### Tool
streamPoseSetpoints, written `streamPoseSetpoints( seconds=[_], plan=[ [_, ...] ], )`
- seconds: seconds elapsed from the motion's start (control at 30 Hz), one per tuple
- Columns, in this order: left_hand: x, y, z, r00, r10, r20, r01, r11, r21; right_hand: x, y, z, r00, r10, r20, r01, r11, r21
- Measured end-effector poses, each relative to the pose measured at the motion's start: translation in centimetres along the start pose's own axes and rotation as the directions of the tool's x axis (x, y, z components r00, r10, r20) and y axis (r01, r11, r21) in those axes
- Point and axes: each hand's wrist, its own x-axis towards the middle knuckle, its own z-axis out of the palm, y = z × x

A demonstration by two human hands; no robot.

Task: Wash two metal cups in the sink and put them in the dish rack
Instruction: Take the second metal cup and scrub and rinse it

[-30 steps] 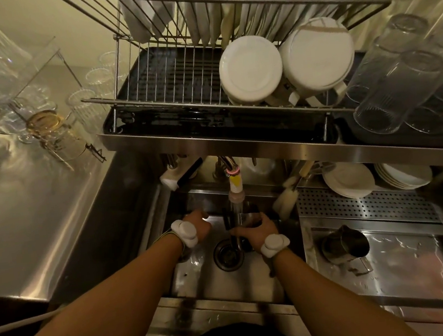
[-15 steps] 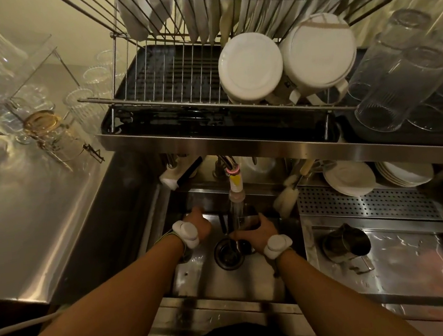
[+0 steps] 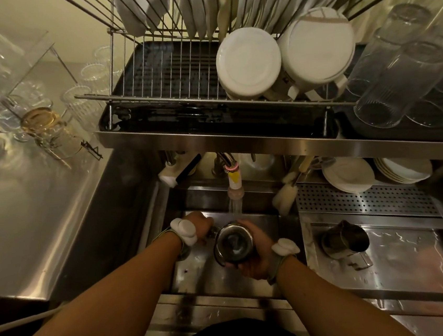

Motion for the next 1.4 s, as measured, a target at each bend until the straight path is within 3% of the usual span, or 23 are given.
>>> streamPoseSetpoints(
  seconds=[0.07, 0.17, 0.3, 0.47, 0.57, 0.67, 0.8, 0.9, 1.03, 1.2, 1.3, 1.4],
  plan=[
    [-0.8, 0.6, -0.5, 0.999, 0.039, -0.018, -0.039, 0.999, 0.037, 0.7, 0.0, 0.1, 0.999, -0.036, 0.021, 0.035, 0.999, 0.024],
    [-1.4, 1.0, -0.9, 0.999, 0.039, -0.01, -0.038, 0.995, 0.089, 1.3, -0.1, -0.1, 0.997, 0.029, 0.078, -0.028, 1.0, -0.013],
    [-2.3, 1.1, -1.2, 0.998, 0.064, -0.025, -0.058, 0.977, 0.203, -0.5, -0.8, 0.3, 0.999, 0.038, 0.002, -0.037, 0.988, -0.147],
    [-3.8, 2.1, -1.0, 0.988, 0.139, -0.068, -0.128, 0.981, 0.148, -0.2, -2.0, 0.0, 0.964, -0.254, -0.085, 0.167, 0.818, -0.55],
    [-4.7, 2.6, -1.1, 0.975, 0.167, -0.144, -0.15, 0.981, 0.124, 0.7, -2.6, -0.4, 0.861, -0.49, -0.138, 0.309, 0.718, -0.624],
    [-4.7, 2.6, -1.5, 0.97, 0.174, -0.168, -0.154, 0.98, 0.124, 1.0, -3.3, -0.4, 0.781, -0.608, -0.139, 0.379, 0.64, -0.668],
    [-5.1, 2.8, -1.9, 0.964, 0.21, -0.163, -0.19, 0.973, 0.128, 1.3, -4.5, -0.9, 0.805, -0.593, -0.013, 0.37, 0.519, -0.771],
    [-5.4, 2.7, -2.0, 0.969, 0.182, -0.165, -0.157, 0.976, 0.152, 1.2, -4.3, -0.8, 0.727, -0.677, -0.113, 0.408, 0.558, -0.722],
    [-5.6, 3.0, -1.9, 0.976, 0.166, -0.143, -0.144, 0.977, 0.154, 1.2, -4.9, -0.9, 0.819, -0.573, 0.008, 0.362, 0.507, -0.782],
    [-5.4, 2.8, -1.9, 0.977, 0.158, -0.145, -0.134, 0.978, 0.159, 1.1, -4.4, -1.5, 0.741, -0.668, -0.065, 0.405, 0.522, -0.751],
    [-5.5, 3.1, -1.8, 0.974, 0.172, -0.147, -0.15, 0.977, 0.149, 0.9, -5.0, -1.7, 0.822, -0.569, 0.011, 0.345, 0.483, -0.805],
    [-5.5, 3.3, -1.7, 0.97, 0.184, -0.158, -0.157, 0.974, 0.165, 1.1, -4.8, -2.0, 0.771, -0.633, -0.068, 0.335, 0.494, -0.802]
  ],
)
